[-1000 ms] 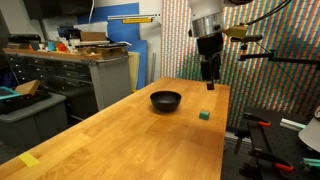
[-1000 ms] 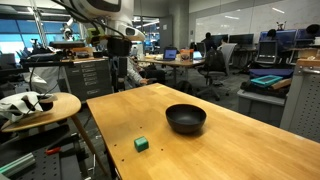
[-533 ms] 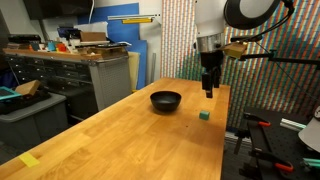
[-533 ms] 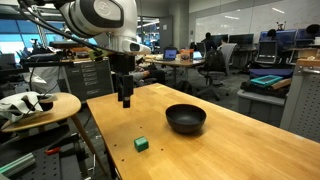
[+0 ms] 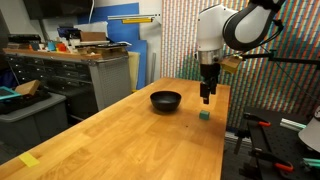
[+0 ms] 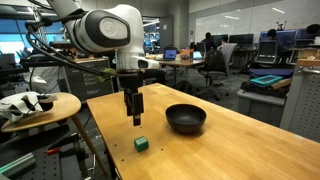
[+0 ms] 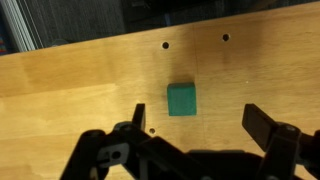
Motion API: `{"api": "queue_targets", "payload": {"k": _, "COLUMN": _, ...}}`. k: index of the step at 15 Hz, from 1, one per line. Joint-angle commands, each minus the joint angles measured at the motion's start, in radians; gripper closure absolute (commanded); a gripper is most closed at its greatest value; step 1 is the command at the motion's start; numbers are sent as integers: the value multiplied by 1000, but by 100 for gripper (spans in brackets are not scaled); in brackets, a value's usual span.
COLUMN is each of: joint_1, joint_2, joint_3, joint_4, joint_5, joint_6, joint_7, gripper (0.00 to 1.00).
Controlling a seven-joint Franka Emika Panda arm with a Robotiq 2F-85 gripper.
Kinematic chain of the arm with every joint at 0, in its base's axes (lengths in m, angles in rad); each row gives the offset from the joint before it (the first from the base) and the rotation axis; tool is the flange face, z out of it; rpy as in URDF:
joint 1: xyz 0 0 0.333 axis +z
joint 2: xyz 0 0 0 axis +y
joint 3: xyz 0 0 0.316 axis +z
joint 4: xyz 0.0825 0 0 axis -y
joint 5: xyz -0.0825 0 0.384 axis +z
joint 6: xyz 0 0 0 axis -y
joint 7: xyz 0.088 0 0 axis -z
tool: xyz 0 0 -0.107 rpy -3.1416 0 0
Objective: Pick up the green block and place it in the black bowl.
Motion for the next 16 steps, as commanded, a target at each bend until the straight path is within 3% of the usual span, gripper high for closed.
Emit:
{"api": "queue_targets", "payload": {"k": 1, "joint_1": -1, "joint_2": 72, "joint_3": -27, "joint_4": 21, "joint_5": -45, "joint_6": 77, "joint_7": 11, "gripper": 0}}
{"api": "queue_targets", "payload": {"k": 16, "joint_1": 71, "joint_2": 276, "joint_3": -114, "joint_4": 66, "joint_5": -31, "joint_6": 238, "joint_7": -3, "gripper": 0}}
